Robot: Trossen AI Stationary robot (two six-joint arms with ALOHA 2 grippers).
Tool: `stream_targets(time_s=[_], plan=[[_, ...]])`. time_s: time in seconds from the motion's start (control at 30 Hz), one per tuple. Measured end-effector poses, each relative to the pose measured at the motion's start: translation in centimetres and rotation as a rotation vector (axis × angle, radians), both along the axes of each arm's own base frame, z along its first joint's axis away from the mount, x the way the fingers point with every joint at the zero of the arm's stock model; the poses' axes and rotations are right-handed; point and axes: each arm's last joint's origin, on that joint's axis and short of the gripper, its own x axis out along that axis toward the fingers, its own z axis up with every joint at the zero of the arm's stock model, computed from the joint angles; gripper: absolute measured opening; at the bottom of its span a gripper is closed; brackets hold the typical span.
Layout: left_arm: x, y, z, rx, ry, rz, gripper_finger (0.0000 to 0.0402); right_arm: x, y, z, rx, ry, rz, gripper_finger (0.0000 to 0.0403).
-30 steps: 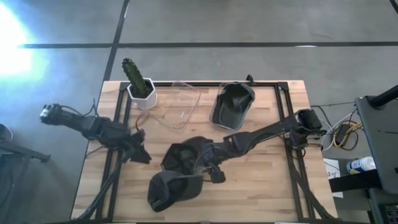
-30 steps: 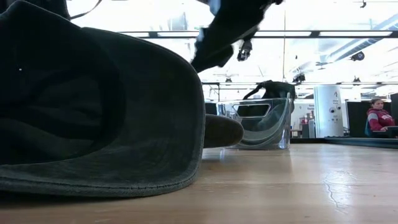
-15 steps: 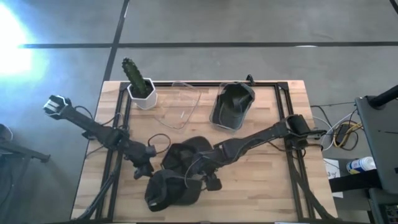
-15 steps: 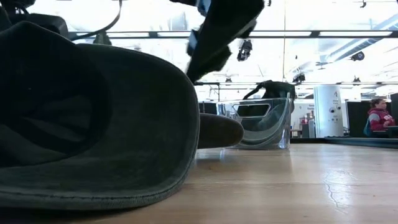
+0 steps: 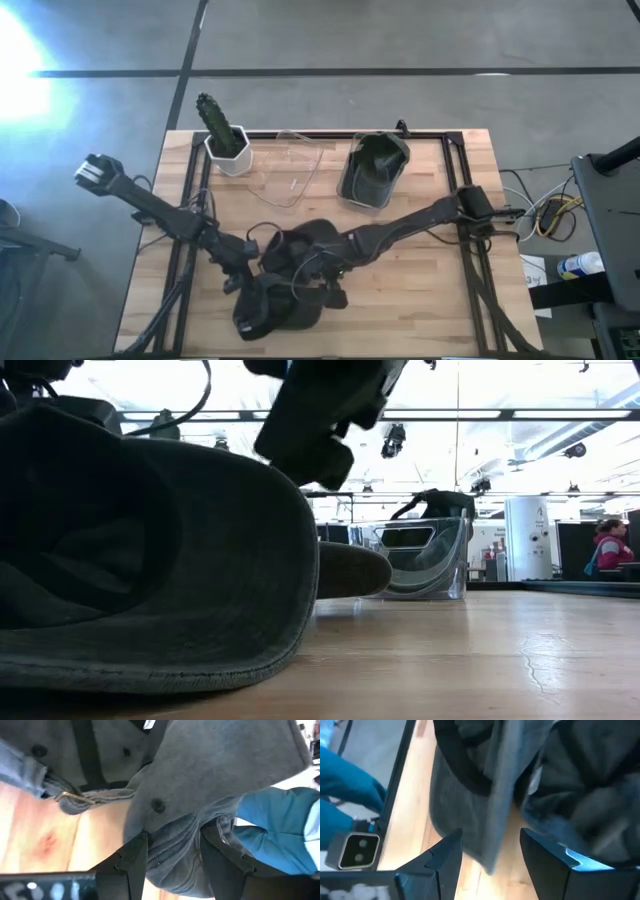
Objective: Pick & Place hat
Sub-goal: Put the bottom black cap into the left transparent bin
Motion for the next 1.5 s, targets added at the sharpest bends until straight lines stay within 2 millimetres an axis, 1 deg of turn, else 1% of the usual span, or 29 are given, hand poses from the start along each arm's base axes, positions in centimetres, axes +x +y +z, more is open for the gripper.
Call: stream_targets(time_s=[0.13, 0.23, 0.33, 0.43, 0.53, 0.57, 0.63, 0.7, 0.8, 0.9, 0.97, 1.03, 1.13, 1.23, 1.33, 1.43, 1.5], plan=[[0.5, -0.3, -0.2, -0.014, -0.010, 0.003, 0.0174, 0.3, 0.2, -1.6, -0.007, 0.034, 0.005, 0.0194], [0.9, -0.5, -0.2, -0.027, -0.036, 0.002, 0.0174, 0.5, 0.0, -2.1, -0.009, 0.041, 0.001, 0.0186], [1.2, -0.6, 0.1, -0.030, -0.053, 0.018, 0.0174, 0.5, -0.5, -2.2, -0.006, 0.058, -0.007, 0.0155], [1.5, -0.6, 0.8, -0.014, -0.093, 0.048, 0.0174, 0.4, -1.6, -2.0, -0.011, 0.086, -0.025, 0.0101], [1.8, -0.6, 2.0, 0.016, -0.163, 0.080, 0.0174, 0.1, -3.0, -1.0, -0.016, 0.110, -0.053, 0.0036], [1.9, -0.6, 2.7, 0.028, -0.194, 0.088, 0.0174, -0.1, -3.4, -0.5, -0.015, 0.115, -0.062, 0.0023], [2.1, -0.4, 4.1, 0.063, -0.233, 0.111, 0.0174, -0.6, -4.3, 0.6, -0.002, 0.137, -0.105, 0.0017], [2.1, -0.1, 5.9, 0.121, -0.259, 0.138, 0.0174, -1.4, -5.2, 1.9, 0.015, 0.173, -0.153, 0.0015], [1.7, 0.5, 9.2, 0.274, -0.301, 0.171, 0.0174, -2.8, -6.3, 5.3, 0.052, 0.140, -0.212, 0.0015], [0.8, 1.5, 12.3, 0.487, -0.308, 0.240, 0.0174, -4.3, -7.7, 9.0, 0.100, 0.075, -0.371, 0.0014], [0.0, 2.3, 14.4, 0.631, -0.314, 0.337, 0.0174, -5.3, -8.8, 11.0, 0.101, 0.020, -0.572, 0.0014], [-0.8, 3.1, 16.1, 0.763, -0.314, 0.438, 0.0174, -6.2, -9.9, 12.5, 0.075, -0.069, -0.811, 0.0014], [-1.7, 4.0, 17.6, 0.897, -0.327, 0.552, 0.0174, -7.0, -11.4, 14.2, 0.053, -0.233, -1.160, 0.0014], [-2.3, 4.5, 17.6, 1.005, -0.310, 0.566, 0.0174, -7.0, -12.4, 14.7, 0.074, -0.381, -1.413, 0.0014], [-2.6, 4.8, 16.6, 1.082, -0.250, 0.570, 0.0174, -5.2, -13.6, 13.9, 0.117, -0.478, -1.504, 0.0014], [-2.7, 5.0, 15.4, 1.090, -0.193, 0.592, 0.0174, -3.0, -15.2, 12.0, 0.106, -0.494, -1.538, 0.0014], [-2.8, 5.0, 14.6, 1.068, -0.164, 0.622, 0.0174, -1.7, -16.4, 10.2, 0.085, -0.461, -1.573, 0.0014]])
